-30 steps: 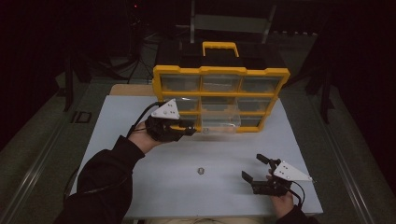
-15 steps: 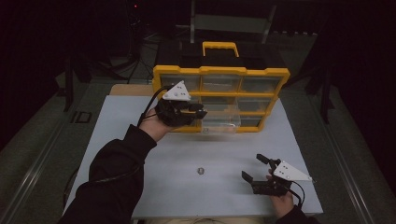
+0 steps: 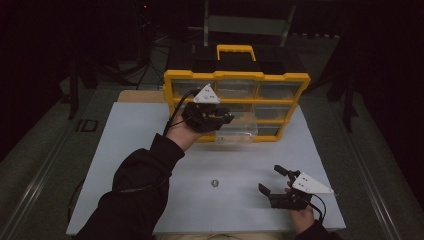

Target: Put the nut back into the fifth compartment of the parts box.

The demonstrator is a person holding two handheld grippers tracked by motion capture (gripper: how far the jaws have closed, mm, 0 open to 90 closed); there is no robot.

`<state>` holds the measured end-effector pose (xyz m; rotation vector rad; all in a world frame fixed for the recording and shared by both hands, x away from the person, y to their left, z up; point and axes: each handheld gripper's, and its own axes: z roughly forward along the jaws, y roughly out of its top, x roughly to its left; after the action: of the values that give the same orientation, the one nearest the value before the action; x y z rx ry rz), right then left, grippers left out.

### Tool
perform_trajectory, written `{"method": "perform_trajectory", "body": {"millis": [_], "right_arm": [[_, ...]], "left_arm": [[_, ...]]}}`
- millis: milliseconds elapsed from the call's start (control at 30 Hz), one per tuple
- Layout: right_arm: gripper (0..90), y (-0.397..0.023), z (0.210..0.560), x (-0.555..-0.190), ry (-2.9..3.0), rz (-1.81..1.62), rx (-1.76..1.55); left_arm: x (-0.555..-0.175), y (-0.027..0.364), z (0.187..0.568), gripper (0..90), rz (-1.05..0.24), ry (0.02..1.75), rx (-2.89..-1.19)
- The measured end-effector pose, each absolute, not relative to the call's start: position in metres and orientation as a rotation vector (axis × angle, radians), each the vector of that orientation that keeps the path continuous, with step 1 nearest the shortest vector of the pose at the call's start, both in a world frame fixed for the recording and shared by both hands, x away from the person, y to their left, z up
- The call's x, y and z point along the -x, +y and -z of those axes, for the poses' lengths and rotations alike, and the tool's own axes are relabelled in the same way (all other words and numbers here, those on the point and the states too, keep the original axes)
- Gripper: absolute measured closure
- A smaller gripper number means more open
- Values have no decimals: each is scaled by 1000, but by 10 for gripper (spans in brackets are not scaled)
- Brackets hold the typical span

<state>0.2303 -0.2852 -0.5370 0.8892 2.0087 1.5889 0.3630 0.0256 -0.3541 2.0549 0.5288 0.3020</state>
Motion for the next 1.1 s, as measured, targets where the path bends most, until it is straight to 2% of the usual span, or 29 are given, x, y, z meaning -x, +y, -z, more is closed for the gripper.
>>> {"method": "perform_trajectory", "body": {"millis": [267,900,1100], "right_arm": [[107,-286,537,-230,2009,-1590,-888],[107,-286,538,-231,2016,-1586,-894],[107,-286,538,-231,2015,-1585,-896]], "left_arm": [[-374,15,366,688,-272,624,-2093],[-391,-2,387,686,-185,647,-2281],[-394,-2,388,686,-170,661,-2280]]}}
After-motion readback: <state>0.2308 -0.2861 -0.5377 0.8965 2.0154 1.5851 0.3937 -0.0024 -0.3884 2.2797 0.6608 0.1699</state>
